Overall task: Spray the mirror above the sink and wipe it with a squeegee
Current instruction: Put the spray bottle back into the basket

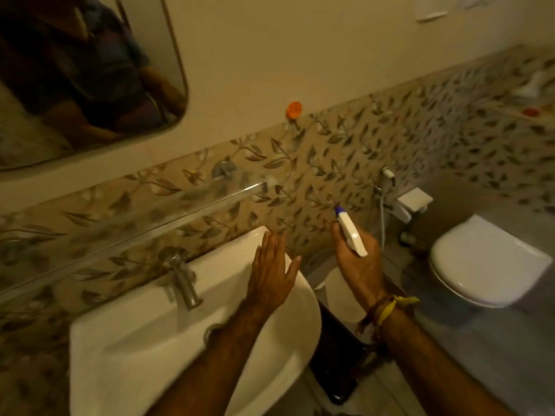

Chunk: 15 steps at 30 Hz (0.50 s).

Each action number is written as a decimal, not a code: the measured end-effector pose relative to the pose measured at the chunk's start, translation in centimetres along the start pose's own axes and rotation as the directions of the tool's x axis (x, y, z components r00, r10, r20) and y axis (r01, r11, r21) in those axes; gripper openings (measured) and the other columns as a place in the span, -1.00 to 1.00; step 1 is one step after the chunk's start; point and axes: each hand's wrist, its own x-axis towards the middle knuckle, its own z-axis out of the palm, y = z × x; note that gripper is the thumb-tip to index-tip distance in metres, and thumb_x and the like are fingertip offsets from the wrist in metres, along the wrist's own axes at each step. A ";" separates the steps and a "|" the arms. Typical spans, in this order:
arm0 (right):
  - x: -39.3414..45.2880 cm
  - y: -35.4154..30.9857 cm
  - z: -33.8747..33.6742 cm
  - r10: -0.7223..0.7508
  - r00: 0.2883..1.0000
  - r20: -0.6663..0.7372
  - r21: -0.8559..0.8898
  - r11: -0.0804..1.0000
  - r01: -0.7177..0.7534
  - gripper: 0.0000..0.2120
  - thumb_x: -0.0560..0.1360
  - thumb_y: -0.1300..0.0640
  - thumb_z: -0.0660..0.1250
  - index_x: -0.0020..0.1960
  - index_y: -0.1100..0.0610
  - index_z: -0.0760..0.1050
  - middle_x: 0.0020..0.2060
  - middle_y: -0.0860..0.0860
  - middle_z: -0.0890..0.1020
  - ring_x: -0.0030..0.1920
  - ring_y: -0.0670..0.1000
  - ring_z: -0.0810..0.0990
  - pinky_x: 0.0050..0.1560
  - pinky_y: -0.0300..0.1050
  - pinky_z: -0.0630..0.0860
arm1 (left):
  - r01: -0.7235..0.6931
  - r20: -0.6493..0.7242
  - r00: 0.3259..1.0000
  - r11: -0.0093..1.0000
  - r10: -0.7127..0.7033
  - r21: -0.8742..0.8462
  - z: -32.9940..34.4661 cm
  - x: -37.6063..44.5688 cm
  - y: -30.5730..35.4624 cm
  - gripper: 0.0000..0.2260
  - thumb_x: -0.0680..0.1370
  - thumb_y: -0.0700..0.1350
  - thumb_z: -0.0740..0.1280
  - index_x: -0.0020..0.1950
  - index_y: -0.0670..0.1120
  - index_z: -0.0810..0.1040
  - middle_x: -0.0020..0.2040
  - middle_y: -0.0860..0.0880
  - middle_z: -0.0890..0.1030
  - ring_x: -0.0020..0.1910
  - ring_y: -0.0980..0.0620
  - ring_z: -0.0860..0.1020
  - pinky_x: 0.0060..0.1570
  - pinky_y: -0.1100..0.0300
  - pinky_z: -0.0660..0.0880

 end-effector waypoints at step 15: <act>2.2 19.0 -7.1 0.247 0.959 -0.141 -0.483 0.828 -0.285 -0.66 0.57 -0.14 0.23 -0.30 0.00 0.49 -0.41 -0.04 0.57 -0.36 0.00 0.58 -0.22 0.04 0.58 | 0.475 0.271 0.787 0.825 -0.554 0.306 14.4 3.6 3.2 0.03 0.55 0.29 0.32 0.63 -0.20 -0.30 0.62 -0.22 -0.35 0.63 -0.23 -0.29 0.58 -0.24 0.01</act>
